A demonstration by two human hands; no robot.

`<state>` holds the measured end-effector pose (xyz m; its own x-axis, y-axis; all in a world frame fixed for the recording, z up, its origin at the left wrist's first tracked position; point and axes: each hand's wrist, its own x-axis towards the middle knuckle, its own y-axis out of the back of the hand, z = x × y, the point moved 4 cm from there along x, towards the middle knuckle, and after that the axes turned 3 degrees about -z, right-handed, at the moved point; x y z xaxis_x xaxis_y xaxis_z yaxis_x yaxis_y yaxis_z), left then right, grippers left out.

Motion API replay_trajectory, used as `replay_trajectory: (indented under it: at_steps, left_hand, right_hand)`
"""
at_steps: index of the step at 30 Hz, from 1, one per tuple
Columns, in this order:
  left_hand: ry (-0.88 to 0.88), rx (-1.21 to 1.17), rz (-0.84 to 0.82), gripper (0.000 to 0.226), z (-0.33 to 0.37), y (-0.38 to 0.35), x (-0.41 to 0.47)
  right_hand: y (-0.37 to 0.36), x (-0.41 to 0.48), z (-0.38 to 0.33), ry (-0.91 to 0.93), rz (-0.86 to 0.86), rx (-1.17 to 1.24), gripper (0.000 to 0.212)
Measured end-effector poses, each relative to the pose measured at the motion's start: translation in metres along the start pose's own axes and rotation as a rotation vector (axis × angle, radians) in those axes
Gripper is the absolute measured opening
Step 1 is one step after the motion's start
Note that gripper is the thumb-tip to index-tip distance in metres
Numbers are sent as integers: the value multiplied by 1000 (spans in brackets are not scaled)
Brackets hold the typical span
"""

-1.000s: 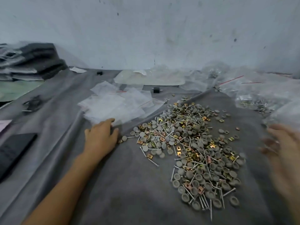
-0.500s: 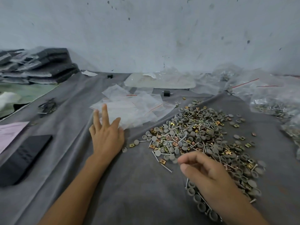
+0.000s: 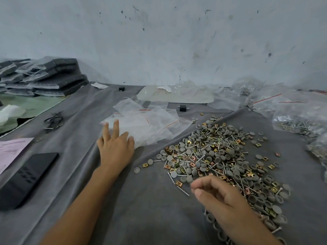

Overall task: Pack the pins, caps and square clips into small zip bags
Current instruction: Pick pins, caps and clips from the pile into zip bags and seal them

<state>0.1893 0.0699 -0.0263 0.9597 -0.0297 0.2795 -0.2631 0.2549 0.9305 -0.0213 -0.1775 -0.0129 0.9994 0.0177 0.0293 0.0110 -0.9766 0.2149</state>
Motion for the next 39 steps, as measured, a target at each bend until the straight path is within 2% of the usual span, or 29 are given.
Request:
replay_trajectory:
  at_steps: [4,5,8,11,13,16,19,24,27,31,33,35,37,39]
  left_hand:
    - [21,95,-244,43,-3,-7,39]
    - [19,109,-257,41,-4,-6,44]
    - [-109,123,-120,39,4,5,35]
    - [-385,5,13,42,32,20,-12]
    - [-570,-49,66,45,52,32,-51]
    - [-763,-126,85,47,70,46,-102]
    - [-809,-211,77,47,74,54,-126]
    - [-729,-340,53,45,76,60,-131]
    - [-657,-366,77,35,75,62,-132]
    - [-494,-436,133,32,91,76,-128]
    - [-517,-456,-22,33,108,75,-130]
    - [-539,-417,-219,48,117,63,-133]
    - [-529,-399,-237,53,115,55,-135]
    - [-480,-440,-160,44,109,54,-134]
  right_hand:
    - [-1,0,3,-41,-26,-17,24]
    - [-1,0,2,-48,-30,-23,24]
    - [1,1,-2,-47,-20,-20,24]
    - [4,1,-1,-64,4,33,21]
    - [5,1,-1,-109,60,206,14]
    - [6,7,5,-259,169,591,39]
    - [7,8,7,-344,178,774,39]
    - [4,6,4,-285,101,884,26]
    - [8,7,0,-214,113,699,25]
    - [4,2,-5,-57,94,24,37]
    - [-5,1,-6,43,39,-196,46]
    - [-13,-1,-4,104,-31,-291,51]
    - [-16,-4,-3,169,-54,-397,50]
    - [-19,-6,-1,240,-44,-562,52]
